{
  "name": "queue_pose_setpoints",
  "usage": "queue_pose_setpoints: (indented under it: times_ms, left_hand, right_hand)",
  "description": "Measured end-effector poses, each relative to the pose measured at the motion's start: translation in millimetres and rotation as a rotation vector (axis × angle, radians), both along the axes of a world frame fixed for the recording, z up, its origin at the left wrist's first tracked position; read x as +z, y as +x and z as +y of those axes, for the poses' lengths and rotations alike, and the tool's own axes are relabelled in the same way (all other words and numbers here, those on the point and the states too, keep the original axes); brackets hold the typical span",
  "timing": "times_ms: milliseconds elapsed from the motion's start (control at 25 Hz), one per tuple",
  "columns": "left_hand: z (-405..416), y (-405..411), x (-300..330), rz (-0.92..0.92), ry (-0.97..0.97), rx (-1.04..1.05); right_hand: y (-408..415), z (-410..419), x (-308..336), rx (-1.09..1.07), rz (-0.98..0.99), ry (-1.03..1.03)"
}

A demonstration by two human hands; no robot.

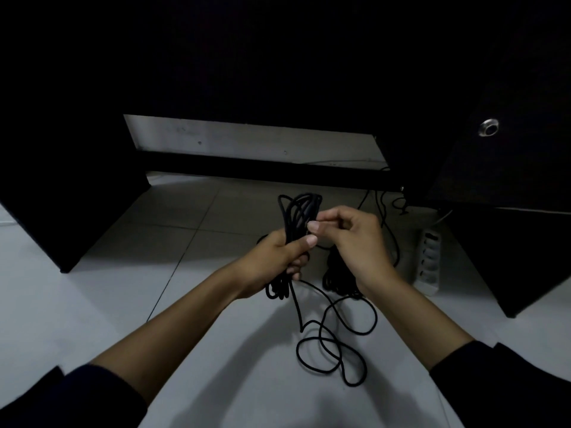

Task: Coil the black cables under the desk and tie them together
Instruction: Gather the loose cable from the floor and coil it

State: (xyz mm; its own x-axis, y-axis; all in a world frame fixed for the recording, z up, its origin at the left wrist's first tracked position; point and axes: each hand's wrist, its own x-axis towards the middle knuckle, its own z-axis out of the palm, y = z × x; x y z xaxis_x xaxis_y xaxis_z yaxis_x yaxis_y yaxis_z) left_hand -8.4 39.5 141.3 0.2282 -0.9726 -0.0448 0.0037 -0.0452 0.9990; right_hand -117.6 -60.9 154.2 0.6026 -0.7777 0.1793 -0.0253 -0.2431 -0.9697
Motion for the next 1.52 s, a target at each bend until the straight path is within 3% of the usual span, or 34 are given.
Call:
queue_pose_setpoints:
  times_ms: [160, 280, 560, 760, 920, 1200, 1320, 1440, 1520]
  left_hand:
    - [1, -6, 6, 0.111, -0.019, 0.089]
    - [-1, -8, 9, 0.076, 0.03, 0.063]
    - [0, -2, 15, 0.008, 0.122, -0.077]
    - [-2, -3, 12, 0.038, 0.112, -0.054]
    - [-6, -4, 9, -0.232, 0.045, -0.012]
    - [-5, -5, 7, -0.043, 0.129, -0.073]
    - [6, -3, 1, 0.042, 0.217, -0.183]
    - [26, -4, -17, -0.111, 0.363, -0.292]
    - [36, -2, -27, -0.208, 0.358, -0.298]
  right_hand:
    - [0, 6, -3, 0.066, 0.108, 0.127]
    - [5, 13, -10, 0.241, 0.275, 0.287]
    - [6, 14, -2, 0.424, 0.046, 0.584]
    - [5, 13, 0, 0.44, 0.058, 0.491]
    - [10, 15, -7, 0.36, 0.129, 0.335]
    - [12, 15, -5, 0.344, 0.033, 0.466]
    - [14, 6, 1, 0.343, -0.115, 0.518]
    - [15, -3, 6, 0.226, -0.246, 0.6]
    - [15, -6, 6, 0.177, -0.211, 0.561]
